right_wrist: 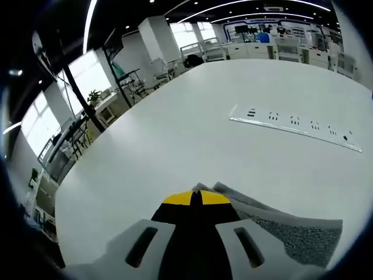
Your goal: Fold the towel on the table until its edges align and the towel forms a compact rectangular stack.
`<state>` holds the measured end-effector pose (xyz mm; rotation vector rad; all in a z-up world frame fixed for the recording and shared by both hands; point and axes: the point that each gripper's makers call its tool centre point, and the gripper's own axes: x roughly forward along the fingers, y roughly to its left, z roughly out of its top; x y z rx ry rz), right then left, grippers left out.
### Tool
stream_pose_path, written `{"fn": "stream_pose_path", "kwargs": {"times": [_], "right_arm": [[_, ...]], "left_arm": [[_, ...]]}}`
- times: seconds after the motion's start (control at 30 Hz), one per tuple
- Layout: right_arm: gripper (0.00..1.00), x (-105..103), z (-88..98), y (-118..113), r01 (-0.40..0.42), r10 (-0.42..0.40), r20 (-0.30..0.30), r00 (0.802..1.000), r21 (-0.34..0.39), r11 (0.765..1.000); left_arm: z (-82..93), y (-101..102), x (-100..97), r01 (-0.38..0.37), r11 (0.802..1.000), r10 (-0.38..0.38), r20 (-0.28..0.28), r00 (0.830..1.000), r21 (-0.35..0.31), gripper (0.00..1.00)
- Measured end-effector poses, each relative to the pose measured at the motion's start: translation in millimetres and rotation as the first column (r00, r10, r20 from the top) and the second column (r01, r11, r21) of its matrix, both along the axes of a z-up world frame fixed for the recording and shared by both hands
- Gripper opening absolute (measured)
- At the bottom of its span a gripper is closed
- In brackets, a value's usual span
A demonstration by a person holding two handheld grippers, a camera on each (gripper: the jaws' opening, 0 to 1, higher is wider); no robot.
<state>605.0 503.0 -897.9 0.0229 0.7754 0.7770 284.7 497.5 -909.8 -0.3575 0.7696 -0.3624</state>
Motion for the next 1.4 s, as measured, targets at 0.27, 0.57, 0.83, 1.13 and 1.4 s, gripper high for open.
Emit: {"fn": "stream_pose_path", "kwargs": {"times": [0.27, 0.57, 0.83, 1.13, 1.4], "right_arm": [[0.00, 12, -7.0, -2, -0.025, 0.025, 0.026, 0.999, -0.002, 1.000], [0.01, 17, -9.6, -1, -0.029, 0.030, 0.043, 0.999, -0.010, 1.000], [0.02, 14, -4.4, -1, -0.056, 0.057, 0.056, 0.997, -0.030, 0.998], [0.04, 10, 8.9, -7, -0.071, 0.073, 0.075, 0.995, -0.028, 0.997], [0.09, 9, 13.0, -23, -0.057, 0.061, 0.076, 0.995, -0.051, 0.997]], "left_arm": [[-4.7, 0, -0.4, -0.015, 1.000, 0.015, -0.027, 1.000, -0.013, 0.02], [-2.8, 10, 0.9, -0.058, 0.998, 0.058, -0.017, 0.998, -0.039, 0.03], [6.6, 7, 2.0, -0.061, 0.997, 0.062, 0.005, 0.998, -0.050, 0.03], [11.2, 14, 0.7, -0.042, 0.999, 0.043, 0.040, 0.998, -0.027, 0.13], [14.6, 22, 4.4, -0.022, 0.999, 0.020, 0.059, 0.998, 0.033, 0.22]]}}
